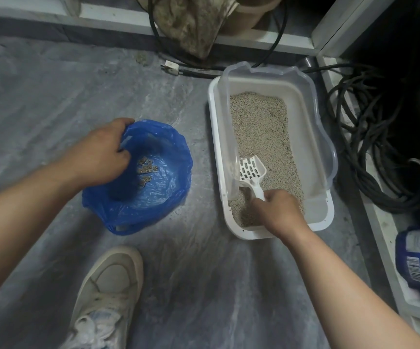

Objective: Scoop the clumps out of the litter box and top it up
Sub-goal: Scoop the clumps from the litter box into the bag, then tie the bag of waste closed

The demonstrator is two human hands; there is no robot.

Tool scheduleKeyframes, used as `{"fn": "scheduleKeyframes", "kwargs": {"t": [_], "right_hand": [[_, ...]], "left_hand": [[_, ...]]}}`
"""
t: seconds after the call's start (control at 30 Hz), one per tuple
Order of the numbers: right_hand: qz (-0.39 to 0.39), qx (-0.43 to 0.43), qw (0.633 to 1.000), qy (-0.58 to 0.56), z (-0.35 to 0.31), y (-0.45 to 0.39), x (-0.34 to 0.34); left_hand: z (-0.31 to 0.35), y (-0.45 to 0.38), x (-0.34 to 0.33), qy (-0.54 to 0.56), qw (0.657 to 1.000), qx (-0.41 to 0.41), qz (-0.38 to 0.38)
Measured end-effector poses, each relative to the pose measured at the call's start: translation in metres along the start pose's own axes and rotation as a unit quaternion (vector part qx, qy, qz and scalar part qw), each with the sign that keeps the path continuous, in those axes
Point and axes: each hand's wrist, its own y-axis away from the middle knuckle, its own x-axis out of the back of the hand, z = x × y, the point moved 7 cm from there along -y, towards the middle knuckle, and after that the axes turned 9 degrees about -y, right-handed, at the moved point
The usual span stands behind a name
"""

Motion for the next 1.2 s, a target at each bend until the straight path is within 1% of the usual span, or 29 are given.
{"fn": "scheduleKeyframes", "kwargs": {"t": [0.1,0.27,0.37,0.43,0.5,0.57,0.63,0.7,0.77,0.83,0.9,1.0,1.07,1.1,1.13,1.2], "right_hand": [[0.003,-0.001,1.000,0.011,-0.005,-0.005,-0.003],[-0.003,-0.028,0.999,0.039,0.003,-0.005,-0.005],[-0.032,-0.027,0.996,0.080,0.007,-0.001,-0.011],[-0.042,-0.028,0.995,0.085,0.009,0.000,-0.013],[-0.005,-0.033,0.998,0.061,0.006,0.001,-0.005],[0.078,-0.010,0.997,0.008,-0.008,0.004,0.011],[0.166,0.061,0.983,-0.055,-0.037,0.012,0.030],[0.203,0.150,0.962,-0.103,-0.076,0.025,0.038],[0.187,0.223,0.948,-0.129,-0.115,0.032,0.028],[0.132,0.262,0.948,-0.126,-0.144,0.027,0.003],[0.056,0.276,0.953,-0.108,-0.164,0.018,-0.029],[-0.043,0.259,0.963,-0.059,-0.184,0.000,-0.074],[-0.084,0.246,0.965,-0.024,-0.193,-0.015,-0.098],[-0.087,0.248,0.965,-0.001,-0.199,-0.023,-0.108],[-0.083,0.253,0.964,0.016,-0.204,-0.031,-0.115],[-0.064,0.259,0.964,0.019,-0.214,-0.039,-0.119]], "left_hand": [[0.000,-0.001,-0.001,0.000,1.000,0.000,-0.002],[-0.002,-0.003,-0.004,0.010,1.000,-0.003,-0.007],[-0.002,-0.003,-0.003,0.010,1.000,-0.002,-0.007],[-0.003,-0.002,-0.002,0.007,1.000,-0.001,-0.004],[-0.007,-0.002,-0.001,0.007,1.000,0.001,0.001],[-0.010,-0.001,0.002,0.011,1.000,0.004,0.007],[-0.010,0.000,0.004,0.020,1.000,0.005,0.016],[-0.008,0.005,0.007,0.034,0.999,0.002,0.033],[-0.009,0.013,0.010,0.059,0.996,0.004,0.065],[-0.016,0.027,0.010,0.100,0.989,0.023,0.107],[-0.032,0.044,0.005,0.140,0.976,0.051,0.159],[-0.063,0.076,-0.021,0.205,0.953,0.118,0.190],[-0.079,0.094,-0.044,0.221,0.937,0.194,0.190],[-0.085,0.101,-0.054,0.219,0.932,0.230,0.177],[-0.089,0.104,-0.063,0.220,0.929,0.251,0.157],[-0.097,0.103,-0.079,0.254,0.923,0.265,0.112]]}}
